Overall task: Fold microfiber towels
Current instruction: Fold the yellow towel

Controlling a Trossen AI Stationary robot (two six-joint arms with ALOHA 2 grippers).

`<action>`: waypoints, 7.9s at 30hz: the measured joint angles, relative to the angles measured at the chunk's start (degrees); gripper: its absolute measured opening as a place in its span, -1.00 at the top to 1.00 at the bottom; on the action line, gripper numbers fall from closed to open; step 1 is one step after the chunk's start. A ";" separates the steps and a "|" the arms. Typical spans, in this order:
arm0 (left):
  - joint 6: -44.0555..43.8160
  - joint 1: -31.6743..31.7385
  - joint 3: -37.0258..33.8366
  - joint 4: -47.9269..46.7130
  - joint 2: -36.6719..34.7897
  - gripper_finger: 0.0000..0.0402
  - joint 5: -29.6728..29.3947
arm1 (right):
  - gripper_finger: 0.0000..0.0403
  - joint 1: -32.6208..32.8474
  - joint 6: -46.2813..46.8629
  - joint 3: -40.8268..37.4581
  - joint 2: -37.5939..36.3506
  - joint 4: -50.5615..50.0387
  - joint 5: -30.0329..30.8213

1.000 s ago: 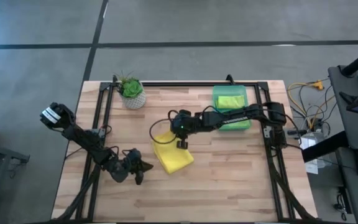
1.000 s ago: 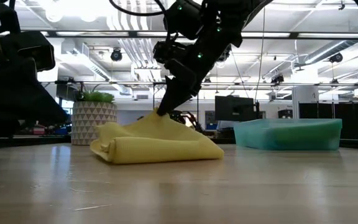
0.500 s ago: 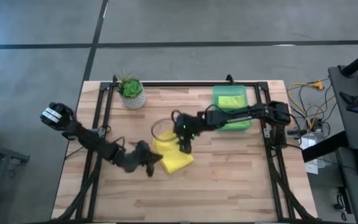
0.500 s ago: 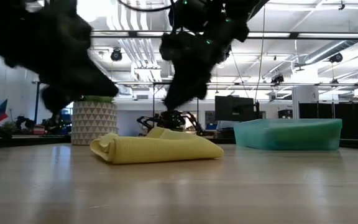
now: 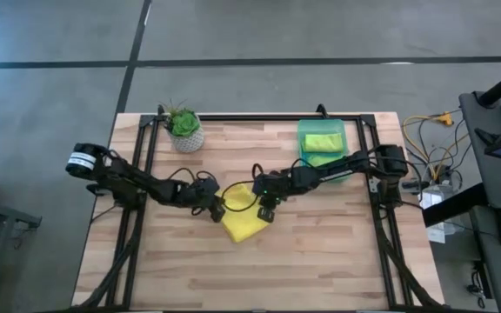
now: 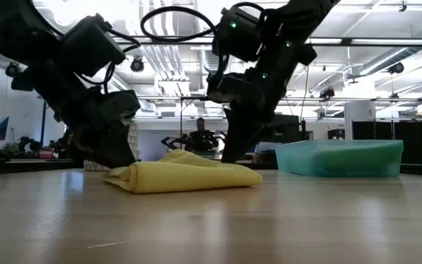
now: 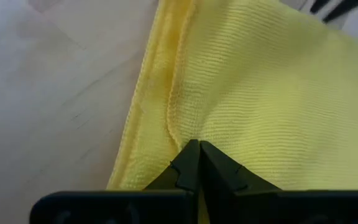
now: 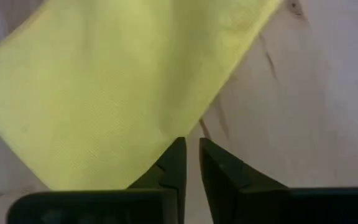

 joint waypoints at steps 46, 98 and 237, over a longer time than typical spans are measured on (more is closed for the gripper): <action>22.56 -16.63 9.43 -6.75 -7.76 1.00 6.89 | 0.94 24.70 7.95 1.28 -4.12 1.80 6.27; 14.58 -23.12 19.17 -10.14 9.36 -0.20 8.23 | -0.12 23.10 -15.12 -1.75 4.33 14.92 5.51; 8.75 -15.58 14.84 7.78 16.00 1.00 16.49 | 0.94 20.48 -1.35 13.75 2.34 -11.70 0.13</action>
